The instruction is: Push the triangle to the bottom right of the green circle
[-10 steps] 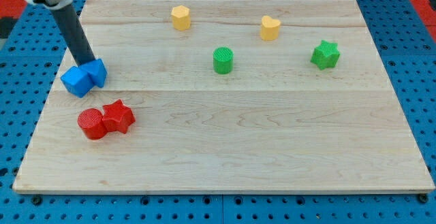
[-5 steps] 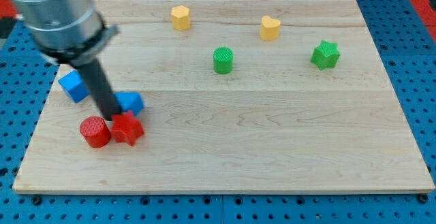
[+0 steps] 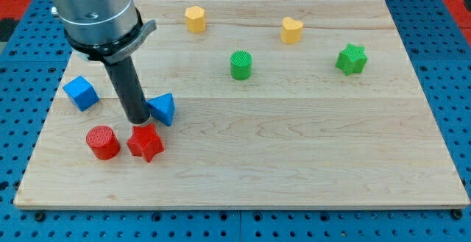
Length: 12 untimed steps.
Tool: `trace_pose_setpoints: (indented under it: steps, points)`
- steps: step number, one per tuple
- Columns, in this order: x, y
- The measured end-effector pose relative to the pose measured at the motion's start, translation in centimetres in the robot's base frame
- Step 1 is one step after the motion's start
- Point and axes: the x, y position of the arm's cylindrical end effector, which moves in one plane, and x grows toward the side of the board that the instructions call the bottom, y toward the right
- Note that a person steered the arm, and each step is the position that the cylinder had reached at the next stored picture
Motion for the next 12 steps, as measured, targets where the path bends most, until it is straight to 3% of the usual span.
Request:
trace_pose_setpoints:
  steps: [2,4,7,9,10,12]
  points:
    - [-1.1,-0.1]
    - [-1.1,9.1]
    - [3.0,26.5]
    - [5.5,20.5]
    - [8.5,25.6]
    - [6.8,26.6]
